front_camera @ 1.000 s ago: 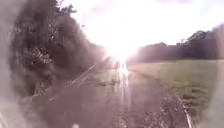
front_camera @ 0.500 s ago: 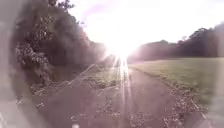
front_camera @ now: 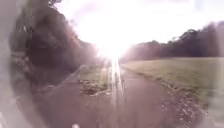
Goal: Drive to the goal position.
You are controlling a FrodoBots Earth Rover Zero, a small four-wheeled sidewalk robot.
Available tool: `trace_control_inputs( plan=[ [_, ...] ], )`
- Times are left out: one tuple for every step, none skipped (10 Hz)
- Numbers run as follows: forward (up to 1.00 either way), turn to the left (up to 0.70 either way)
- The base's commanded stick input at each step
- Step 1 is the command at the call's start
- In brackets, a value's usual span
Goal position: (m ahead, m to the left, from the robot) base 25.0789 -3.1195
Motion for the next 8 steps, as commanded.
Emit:
trace_control_inputs(
  plan=[
    [0.85,-0.34],
    [0.85,-0.27],
    [0.85,0.00],
    [0.85,0.00],
    [0.85,0.00],
    [0.85,0.00],
    [0.85,0.00],
    [0.85,0.00]
  ],
)
